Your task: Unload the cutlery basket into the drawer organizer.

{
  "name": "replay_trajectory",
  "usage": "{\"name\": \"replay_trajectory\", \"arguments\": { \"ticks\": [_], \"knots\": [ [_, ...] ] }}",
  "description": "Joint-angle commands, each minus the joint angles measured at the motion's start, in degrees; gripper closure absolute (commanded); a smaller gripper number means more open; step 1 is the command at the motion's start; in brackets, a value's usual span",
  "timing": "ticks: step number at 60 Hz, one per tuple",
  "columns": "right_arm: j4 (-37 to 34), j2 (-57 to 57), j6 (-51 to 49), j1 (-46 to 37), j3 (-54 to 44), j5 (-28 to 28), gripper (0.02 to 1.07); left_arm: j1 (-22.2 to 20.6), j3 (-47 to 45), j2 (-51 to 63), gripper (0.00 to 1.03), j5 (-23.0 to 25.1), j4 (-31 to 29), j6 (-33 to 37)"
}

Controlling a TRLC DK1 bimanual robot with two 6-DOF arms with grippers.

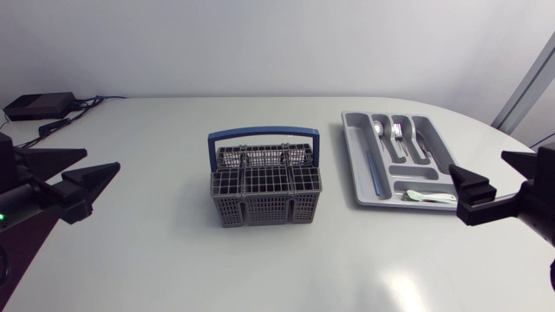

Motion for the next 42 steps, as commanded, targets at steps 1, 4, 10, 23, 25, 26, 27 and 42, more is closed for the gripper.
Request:
{"name": "replay_trajectory", "arguments": {
  "ticks": [1, 4, 10, 23, 25, 26, 27, 42],
  "knots": [
    [2.95, -1.31, -2.11, -2.85, -2.68, 0.38, 0.06, 0.66, -2.45, -1.61, 0.04, -0.02, 1.53, -3.90],
    [4.10, -2.01, -2.72, -3.99, -3.91, -0.15, 0.06, 0.57, -3.24, -2.93, 0.04, -0.10, 2.33, -4.34],
    [6.73, -3.95, -3.95, -5.66, -6.28, -0.15, 0.06, 0.48, -4.65, -5.21, 0.04, -2.30, 4.43, -4.78],
    [8.96, -8.54, -2.27, -6.00, -10.45, -0.96, 0.06, -1.67, -8.95, -10.74, 0.04, -7.34, 7.57, -6.10],
    [9.22, -9.06, -1.72, -5.91, -11.00, -1.03, 0.06, -2.07, -9.62, -11.51, 0.04, -8.17, 7.83, -6.43],
    [9.40, -9.42, -1.35, -5.85, -11.37, -1.07, 0.06, -2.34, -10.08, -12.04, 0.04, -8.73, 8.00, -6.65],
    [9.57, -9.75, -1.01, -5.80, -11.72, -1.12, 0.06, -2.59, -10.49, -12.52, 0.04, -9.25, 8.16, -6.85],
    [11.84, -14.23, 3.64, -5.03, -16.42, -1.71, 0.06, -6.00, -16.22, -19.14, 0.04, -16.33, 10.32, -9.63]
  ]
}}
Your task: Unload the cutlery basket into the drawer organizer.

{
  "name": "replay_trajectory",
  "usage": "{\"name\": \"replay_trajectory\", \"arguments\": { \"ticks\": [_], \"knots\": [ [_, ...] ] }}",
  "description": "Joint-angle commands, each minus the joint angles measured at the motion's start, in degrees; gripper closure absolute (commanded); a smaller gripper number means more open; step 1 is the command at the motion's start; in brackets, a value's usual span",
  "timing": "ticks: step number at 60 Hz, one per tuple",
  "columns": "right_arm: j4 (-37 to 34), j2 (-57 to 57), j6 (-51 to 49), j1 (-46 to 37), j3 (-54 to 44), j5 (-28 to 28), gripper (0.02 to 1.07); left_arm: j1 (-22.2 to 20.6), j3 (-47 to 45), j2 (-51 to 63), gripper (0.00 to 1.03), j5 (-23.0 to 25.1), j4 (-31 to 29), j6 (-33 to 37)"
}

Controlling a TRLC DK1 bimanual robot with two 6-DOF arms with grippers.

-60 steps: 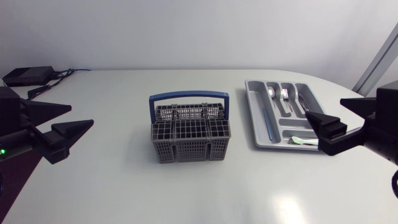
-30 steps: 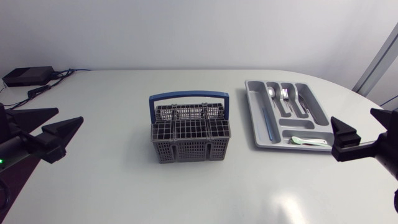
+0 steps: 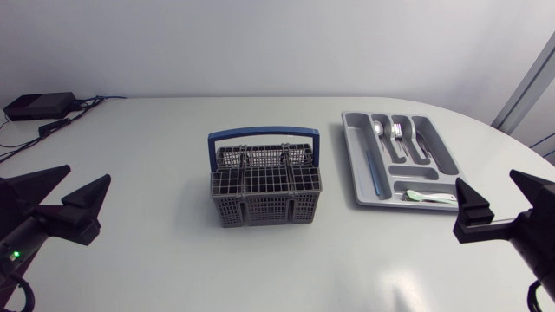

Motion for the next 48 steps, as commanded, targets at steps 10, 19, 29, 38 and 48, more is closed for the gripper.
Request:
{"name": "replay_trajectory", "arguments": {
  "ticks": [10, 19, 29, 38, 48],
  "knots": [
    [3.21, -4.48, 5.79, 1.08, -5.59, -0.55, 0.06, -3.42, -6.44, -6.51, 0.04, -6.27, 2.73, -4.28],
    [4.57, -7.16, 8.58, 1.54, -8.41, -0.90, 0.06, -5.46, -9.87, -10.48, 0.04, -10.52, 4.02, -5.95],
    [6.13, -10.24, 11.78, 2.06, -11.64, -1.31, 0.06, -7.81, -13.81, -15.03, 0.04, -15.39, 5.51, -7.85],
    [6.85, -11.66, 13.26, 2.31, -13.13, -1.50, 0.06, -8.88, -15.62, -17.12, 0.04, -17.63, 6.20, -8.73],
    [6.85, -11.66, 13.26, 2.31, -13.13, -1.50, 0.06, -8.88, -15.62, -17.12, 0.04, -17.63, 6.20, -8.73]
  ]
}}
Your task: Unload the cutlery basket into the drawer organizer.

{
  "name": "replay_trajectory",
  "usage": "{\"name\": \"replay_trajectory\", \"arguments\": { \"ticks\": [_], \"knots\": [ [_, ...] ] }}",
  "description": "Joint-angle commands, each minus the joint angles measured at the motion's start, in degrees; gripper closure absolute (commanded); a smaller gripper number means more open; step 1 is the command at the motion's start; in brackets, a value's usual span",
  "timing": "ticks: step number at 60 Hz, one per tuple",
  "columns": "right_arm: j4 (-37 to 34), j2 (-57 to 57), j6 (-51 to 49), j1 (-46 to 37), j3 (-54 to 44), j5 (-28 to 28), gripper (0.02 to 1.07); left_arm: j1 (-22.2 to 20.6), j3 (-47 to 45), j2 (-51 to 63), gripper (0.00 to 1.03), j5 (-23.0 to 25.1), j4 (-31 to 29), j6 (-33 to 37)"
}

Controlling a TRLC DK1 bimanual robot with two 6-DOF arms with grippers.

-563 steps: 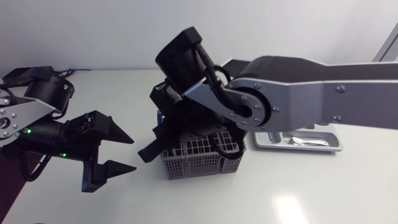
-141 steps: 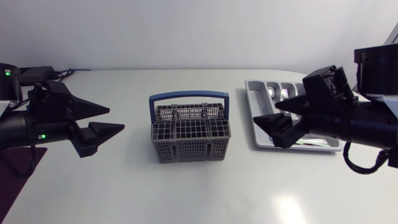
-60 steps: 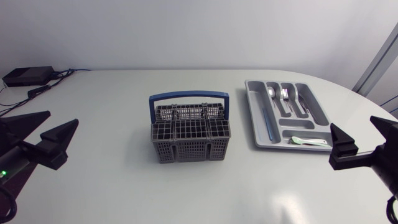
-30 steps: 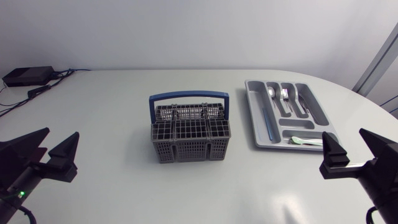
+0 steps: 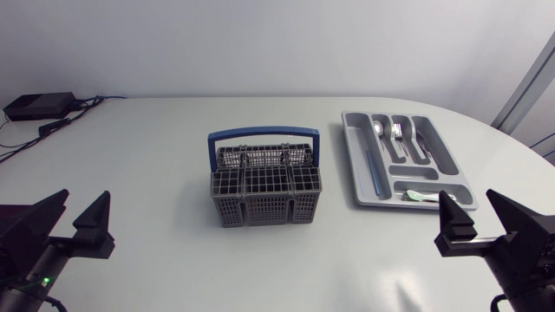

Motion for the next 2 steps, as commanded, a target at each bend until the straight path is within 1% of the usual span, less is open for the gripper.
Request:
{"name": "replay_trajectory", "arguments": {
  "ticks": [1, 2],
  "knots": [
    [1.02, -0.27, 1.65, 0.40, -1.15, -0.05, 0.06, -0.30, -1.21, -0.36, 0.04, -0.49, 0.93, -1.45],
    [1.02, -0.27, 1.65, 0.40, -1.15, -0.05, 0.06, -0.30, -1.21, -0.36, 0.04, -0.49, 0.93, -1.45]
  ]
}}
